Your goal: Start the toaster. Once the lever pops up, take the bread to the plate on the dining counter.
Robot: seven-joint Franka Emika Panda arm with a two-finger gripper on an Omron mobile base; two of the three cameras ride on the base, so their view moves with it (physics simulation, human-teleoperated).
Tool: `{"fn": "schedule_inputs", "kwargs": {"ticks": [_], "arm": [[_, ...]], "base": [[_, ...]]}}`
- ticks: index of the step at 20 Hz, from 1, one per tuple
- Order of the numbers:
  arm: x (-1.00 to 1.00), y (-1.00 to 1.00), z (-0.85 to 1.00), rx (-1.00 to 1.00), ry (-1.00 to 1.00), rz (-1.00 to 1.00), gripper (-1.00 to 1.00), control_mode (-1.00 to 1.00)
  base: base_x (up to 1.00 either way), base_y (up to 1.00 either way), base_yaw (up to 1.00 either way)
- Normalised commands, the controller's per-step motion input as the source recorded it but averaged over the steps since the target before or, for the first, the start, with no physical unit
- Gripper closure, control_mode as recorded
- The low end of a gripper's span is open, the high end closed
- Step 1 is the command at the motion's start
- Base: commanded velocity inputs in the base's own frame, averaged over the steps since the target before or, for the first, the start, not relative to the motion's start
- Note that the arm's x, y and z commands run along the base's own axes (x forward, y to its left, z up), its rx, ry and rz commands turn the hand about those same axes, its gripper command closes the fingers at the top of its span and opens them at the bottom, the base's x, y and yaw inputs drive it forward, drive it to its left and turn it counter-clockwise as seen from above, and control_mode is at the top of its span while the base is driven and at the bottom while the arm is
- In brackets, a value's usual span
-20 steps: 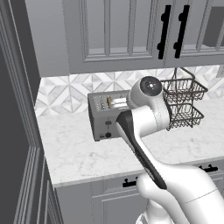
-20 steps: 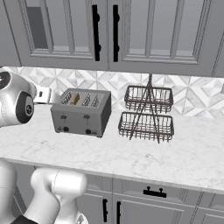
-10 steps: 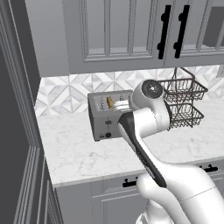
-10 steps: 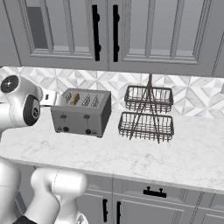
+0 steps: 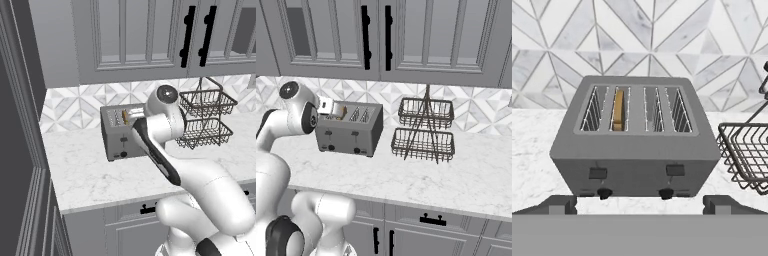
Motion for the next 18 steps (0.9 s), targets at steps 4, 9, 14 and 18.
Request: {"fn": "schedule_inputs", "kwargs": {"ticks": [4,9,14,18], "arm": [[0.25,0.0,-0.15,0.0,0.02,0.0,-1.0,-1.0],[0.15,0.01,-0.28,0.0,0.04,0.01,-1.0,-1.0],[0.35,0.04,-0.01,0.0,0.0,0.0,-1.0,-1.0],[0.28,0.14,-0.1,0.0,0.0,0.0,-1.0,-1.0]], "base": [[0.0,0.0,0.0],[0.0,0.0,0.0],[0.0,0.0,0.0],[0.0,0.0,0.0]]}}
